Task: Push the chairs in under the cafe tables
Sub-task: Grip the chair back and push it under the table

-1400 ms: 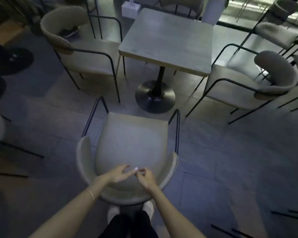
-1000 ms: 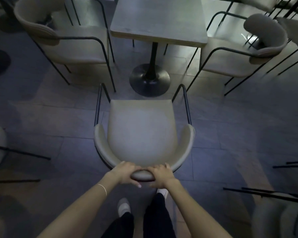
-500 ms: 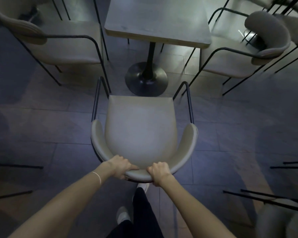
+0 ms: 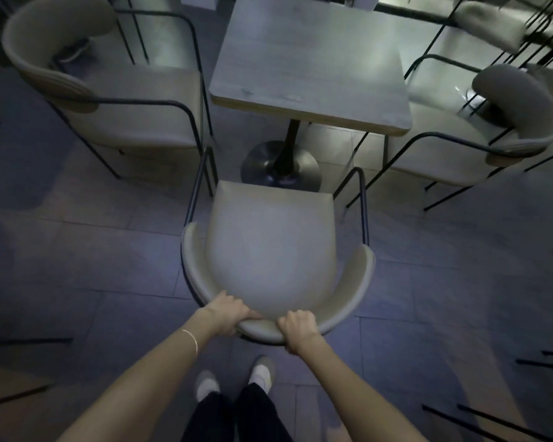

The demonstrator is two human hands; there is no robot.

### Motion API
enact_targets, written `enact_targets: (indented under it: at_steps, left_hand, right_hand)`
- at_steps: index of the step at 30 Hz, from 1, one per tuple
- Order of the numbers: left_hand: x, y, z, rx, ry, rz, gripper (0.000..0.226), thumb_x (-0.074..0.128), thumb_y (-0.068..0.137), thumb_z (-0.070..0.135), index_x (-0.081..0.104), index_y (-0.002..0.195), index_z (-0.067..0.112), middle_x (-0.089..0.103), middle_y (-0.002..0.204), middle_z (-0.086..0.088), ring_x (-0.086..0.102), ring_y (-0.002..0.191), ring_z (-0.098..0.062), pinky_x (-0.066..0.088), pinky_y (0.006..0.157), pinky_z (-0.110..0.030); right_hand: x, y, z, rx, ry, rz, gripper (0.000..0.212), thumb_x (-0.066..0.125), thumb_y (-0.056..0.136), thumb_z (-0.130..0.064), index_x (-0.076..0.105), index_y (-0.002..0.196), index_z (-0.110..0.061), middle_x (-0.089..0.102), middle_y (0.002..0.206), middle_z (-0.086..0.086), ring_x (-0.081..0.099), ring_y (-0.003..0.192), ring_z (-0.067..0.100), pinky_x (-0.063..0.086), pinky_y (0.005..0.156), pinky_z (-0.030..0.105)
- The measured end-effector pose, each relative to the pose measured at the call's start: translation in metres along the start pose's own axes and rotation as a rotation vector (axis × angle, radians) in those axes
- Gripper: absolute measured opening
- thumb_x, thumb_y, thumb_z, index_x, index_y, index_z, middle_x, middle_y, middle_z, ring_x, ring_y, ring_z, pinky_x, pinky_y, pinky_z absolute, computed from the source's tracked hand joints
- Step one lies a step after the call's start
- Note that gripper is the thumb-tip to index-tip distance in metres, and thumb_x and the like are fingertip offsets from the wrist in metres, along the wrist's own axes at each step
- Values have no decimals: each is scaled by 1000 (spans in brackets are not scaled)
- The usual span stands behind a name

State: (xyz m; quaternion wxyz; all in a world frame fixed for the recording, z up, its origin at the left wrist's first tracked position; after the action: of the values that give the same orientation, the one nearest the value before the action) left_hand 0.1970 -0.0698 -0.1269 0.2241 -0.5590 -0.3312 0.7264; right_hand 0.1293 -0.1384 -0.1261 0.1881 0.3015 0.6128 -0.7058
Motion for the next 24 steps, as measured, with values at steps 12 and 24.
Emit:
enact_targets:
  at_steps: [12,24]
  left_hand:
    - [-116,73,-107,23,48,44,64,60,87,41,33,144,43,56,139,-7,54,127,-29,42,103,-41]
    - [-164,108,-161,44,98,2,65,57,87,45,28,145,45,54,141,-4,52,128,-29,40,103,-42]
  right_hand:
    - [-109,102,76,111,12,55,44,69,86,-22,57,128,-18,60,131,6,57,123,27,50,95,36]
    - [-159,157,103,121,12,55,42,69,85,-19,59,125,-19,62,127,5,59,120,27,51,93,36]
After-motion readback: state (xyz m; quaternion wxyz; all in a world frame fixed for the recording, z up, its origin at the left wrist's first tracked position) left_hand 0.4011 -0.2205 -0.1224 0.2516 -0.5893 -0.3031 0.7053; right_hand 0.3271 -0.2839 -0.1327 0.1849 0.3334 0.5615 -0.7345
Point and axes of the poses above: each hand's wrist, its own y-axis towards the middle knuckle, its own x-axis out of the palm, z = x × y, the point moved 10 cm from there along y, towards the middle knuckle
